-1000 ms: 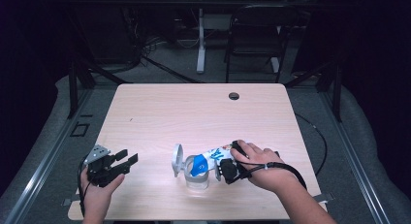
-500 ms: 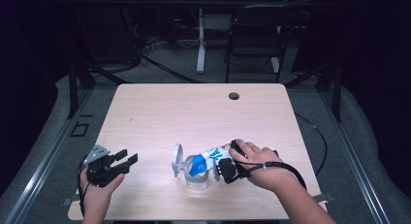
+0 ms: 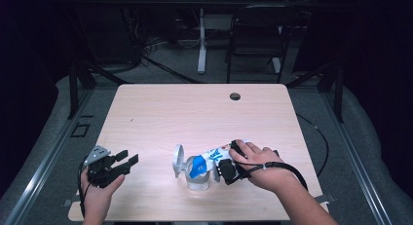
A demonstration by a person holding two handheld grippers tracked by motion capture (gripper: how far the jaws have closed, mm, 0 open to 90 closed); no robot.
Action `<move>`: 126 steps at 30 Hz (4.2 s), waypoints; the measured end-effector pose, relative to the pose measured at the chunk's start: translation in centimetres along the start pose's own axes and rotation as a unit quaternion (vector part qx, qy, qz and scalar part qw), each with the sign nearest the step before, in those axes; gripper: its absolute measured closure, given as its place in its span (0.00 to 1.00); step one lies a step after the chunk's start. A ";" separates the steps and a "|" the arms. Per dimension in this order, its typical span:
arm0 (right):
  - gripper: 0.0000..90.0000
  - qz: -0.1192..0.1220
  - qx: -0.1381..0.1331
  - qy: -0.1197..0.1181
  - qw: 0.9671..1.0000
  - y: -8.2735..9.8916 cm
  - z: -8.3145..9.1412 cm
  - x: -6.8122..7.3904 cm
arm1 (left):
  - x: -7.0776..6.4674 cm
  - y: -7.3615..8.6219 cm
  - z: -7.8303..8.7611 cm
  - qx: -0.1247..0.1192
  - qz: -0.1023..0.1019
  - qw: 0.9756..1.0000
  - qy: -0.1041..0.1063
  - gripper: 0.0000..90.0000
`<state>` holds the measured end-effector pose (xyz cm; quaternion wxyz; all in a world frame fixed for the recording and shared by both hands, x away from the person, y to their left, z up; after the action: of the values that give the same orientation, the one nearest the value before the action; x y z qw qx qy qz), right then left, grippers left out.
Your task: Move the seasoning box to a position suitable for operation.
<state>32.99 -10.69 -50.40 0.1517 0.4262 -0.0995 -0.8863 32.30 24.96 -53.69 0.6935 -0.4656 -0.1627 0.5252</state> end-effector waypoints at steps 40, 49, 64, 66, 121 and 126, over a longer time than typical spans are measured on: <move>0.54 0.020 0.020 0.010 1.000 0.0 0.2 -0.4 | 0.0 0.1 -0.1 -0.001 0.001 1.000 0.000 0.55; 0.54 0.024 0.016 0.014 0.999 -0.1 0.2 -0.4 | 0.1 0.1 -0.1 0.001 0.001 1.000 -0.001 0.55; 0.54 0.031 0.020 0.018 0.999 -0.3 0.3 -0.6 | 0.1 0.1 -0.1 0.000 0.001 1.000 -0.001 0.55; 0.54 0.030 0.017 0.019 0.999 -0.4 0.3 -0.6 | 0.1 0.1 -0.1 0.001 0.001 1.000 -0.001 0.55; 0.56 0.055 0.031 0.028 0.998 -0.4 0.9 -0.9 | 0.3 0.3 -0.3 0.004 0.003 1.000 -0.001 0.55; 0.56 0.055 0.029 0.029 0.998 -0.4 0.9 -0.9 | 0.3 0.3 -0.2 0.003 0.003 1.000 -0.001 0.55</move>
<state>32.77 -9.97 -49.34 0.1910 0.4498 -0.1438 -0.8605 32.41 25.08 -54.07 0.6930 -0.4633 -0.1605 0.5285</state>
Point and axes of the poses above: each handheld gripper's, and its own axes: z roughly backward along the jaws, y roughly out of its underside, x roughly to its left, the point moved 5 cm from there along -z, roughly forward along the jaws, and after that the axes turned 5 degrees about z, right-handed, at the moved point
